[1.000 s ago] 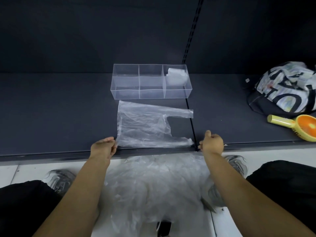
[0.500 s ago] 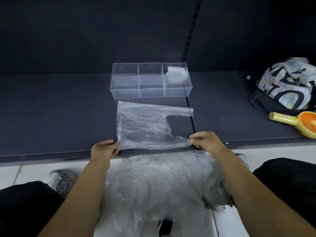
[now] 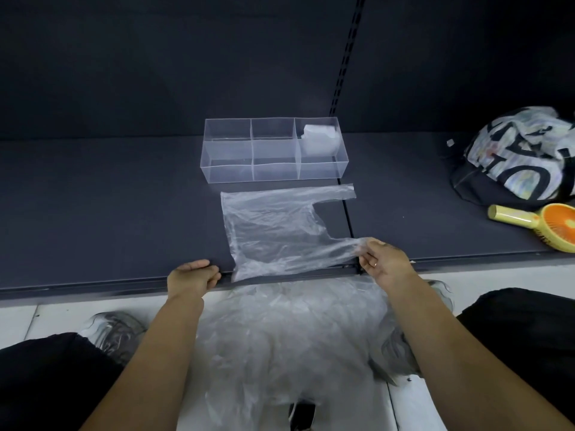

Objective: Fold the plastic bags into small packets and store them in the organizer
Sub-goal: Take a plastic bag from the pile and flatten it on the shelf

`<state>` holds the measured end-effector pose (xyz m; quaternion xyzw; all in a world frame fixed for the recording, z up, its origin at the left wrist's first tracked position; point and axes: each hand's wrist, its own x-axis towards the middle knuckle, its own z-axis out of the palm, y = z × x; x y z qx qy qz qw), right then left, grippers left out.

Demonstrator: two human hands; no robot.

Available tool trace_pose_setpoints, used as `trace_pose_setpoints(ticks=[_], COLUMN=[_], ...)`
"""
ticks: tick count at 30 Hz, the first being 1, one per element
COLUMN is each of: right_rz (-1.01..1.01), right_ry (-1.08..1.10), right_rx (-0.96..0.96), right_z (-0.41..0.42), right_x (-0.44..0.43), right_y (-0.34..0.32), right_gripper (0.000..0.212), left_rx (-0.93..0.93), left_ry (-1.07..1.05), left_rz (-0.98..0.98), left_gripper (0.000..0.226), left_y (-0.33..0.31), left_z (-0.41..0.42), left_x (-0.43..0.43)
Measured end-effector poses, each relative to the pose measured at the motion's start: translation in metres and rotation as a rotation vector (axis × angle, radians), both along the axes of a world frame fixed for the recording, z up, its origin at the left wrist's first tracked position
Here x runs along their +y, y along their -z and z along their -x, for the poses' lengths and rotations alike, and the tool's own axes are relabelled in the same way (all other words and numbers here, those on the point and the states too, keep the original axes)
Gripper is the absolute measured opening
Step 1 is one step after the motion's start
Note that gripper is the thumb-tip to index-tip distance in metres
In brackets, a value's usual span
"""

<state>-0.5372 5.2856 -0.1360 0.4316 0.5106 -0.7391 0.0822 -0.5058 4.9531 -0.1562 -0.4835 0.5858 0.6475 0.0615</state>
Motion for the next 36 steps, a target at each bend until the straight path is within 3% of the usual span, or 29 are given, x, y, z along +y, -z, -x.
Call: trace_pose_setpoints(ticks=[2, 8, 12, 15, 19, 21, 23, 27, 29, 32, 33, 36], right_rz=[-0.034, -0.093, -0.012, 0.196, 0.47, 0.492, 0.301, -0.615, -0.826, -0.803, -0.686, -0.349], right_ry=[-0.026, -0.091, -0.15, -0.151, -0.042, 0.014, -0.055, -0.498, -0.613, -0.593, -0.515, -0.346], right_rx=[0.006, 0.044, 0.003, -0.059, -0.015, 0.007, 0.008, 0.028, 0.061, 0.05, 0.026, -0.073], right_z=[-0.005, -0.01, -0.011, -0.01, -0.008, -0.007, -0.004, -0.001, -0.001, -0.001, 0.0, -0.002], right_x=[0.001, -0.003, 0.005, 0.014, 0.011, 0.007, 0.007, 0.015, 0.018, 0.015, 0.013, 0.011], right_y=[0.001, -0.003, -0.007, -0.013, -0.016, -0.015, -0.015, -0.016, -0.015, -0.011, -0.011, -0.012], right_gripper=[0.011, 0.009, 0.015, 0.021, 0.02, 0.02, 0.023, 0.031, 0.03, 0.033, 0.034, 0.044], left_rx=[-0.04, -0.183, -0.071, -0.018, 0.001, 0.0, -0.012, -0.026, -0.027, -0.029, -0.025, -0.012], left_ry=[0.053, 0.429, 0.208, 0.058, 0.009, 0.012, 0.017, 0.049, 0.072, 0.113, 0.127, 0.169], left_rz=[-0.06, -0.155, -0.166, -0.181, -0.224, -0.234, -0.219, -0.185, -0.189, -0.211, -0.227, -0.273], left_gripper=[0.016, 0.036, 0.018, 0.019, 0.016, 0.016, 0.016, 0.016, 0.016, 0.01, 0.002, 0.018], left_y=[-0.008, -0.028, -0.019, -0.018, -0.019, -0.019, -0.018, -0.017, -0.017, -0.016, -0.018, -0.024], left_z=[-0.001, -0.009, -0.011, -0.008, -0.007, -0.008, -0.009, -0.008, -0.008, -0.009, -0.01, -0.007], left_x=[0.004, 0.029, 0.042, 0.037, 0.031, 0.031, 0.029, 0.02, 0.021, 0.023, 0.023, 0.017])
